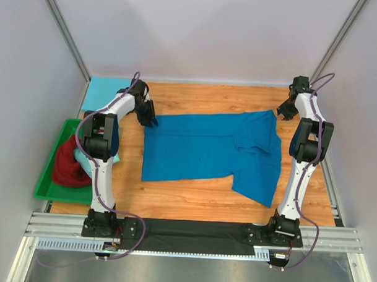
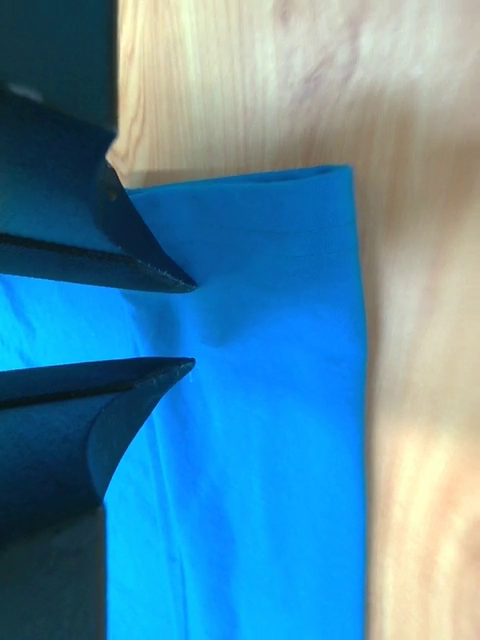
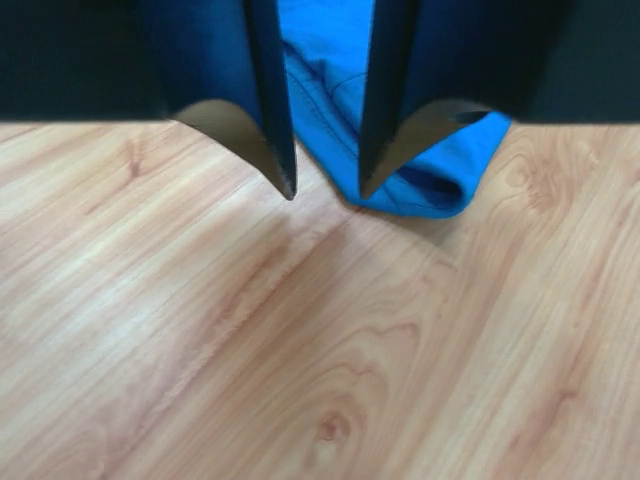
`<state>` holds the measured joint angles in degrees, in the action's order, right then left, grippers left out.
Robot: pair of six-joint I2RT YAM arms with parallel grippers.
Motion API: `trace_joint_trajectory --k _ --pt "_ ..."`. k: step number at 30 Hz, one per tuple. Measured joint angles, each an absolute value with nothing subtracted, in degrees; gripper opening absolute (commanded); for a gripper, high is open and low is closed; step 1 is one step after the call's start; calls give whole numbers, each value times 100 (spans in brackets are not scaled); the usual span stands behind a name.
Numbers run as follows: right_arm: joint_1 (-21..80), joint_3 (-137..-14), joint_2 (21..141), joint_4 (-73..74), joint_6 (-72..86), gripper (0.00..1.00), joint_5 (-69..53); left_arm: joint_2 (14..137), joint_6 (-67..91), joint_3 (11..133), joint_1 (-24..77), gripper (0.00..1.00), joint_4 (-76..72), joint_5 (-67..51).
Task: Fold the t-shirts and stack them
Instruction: Fold the tshirt
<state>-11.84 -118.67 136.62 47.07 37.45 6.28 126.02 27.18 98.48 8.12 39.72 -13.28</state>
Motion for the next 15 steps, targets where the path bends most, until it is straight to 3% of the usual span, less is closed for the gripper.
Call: trace_joint_trajectory --k 1,5,15 --pt "-1175 -11867 13642 4674 3664 48 624 12602 2718 9889 808 42 3964 -1319" --pt "-978 -11880 13592 4515 3256 55 532 12602 2738 10132 773 42 3870 -1341" --pt "-784 -11987 13655 4287 2755 47 30 12916 2954 10545 692 40 3723 -1544"
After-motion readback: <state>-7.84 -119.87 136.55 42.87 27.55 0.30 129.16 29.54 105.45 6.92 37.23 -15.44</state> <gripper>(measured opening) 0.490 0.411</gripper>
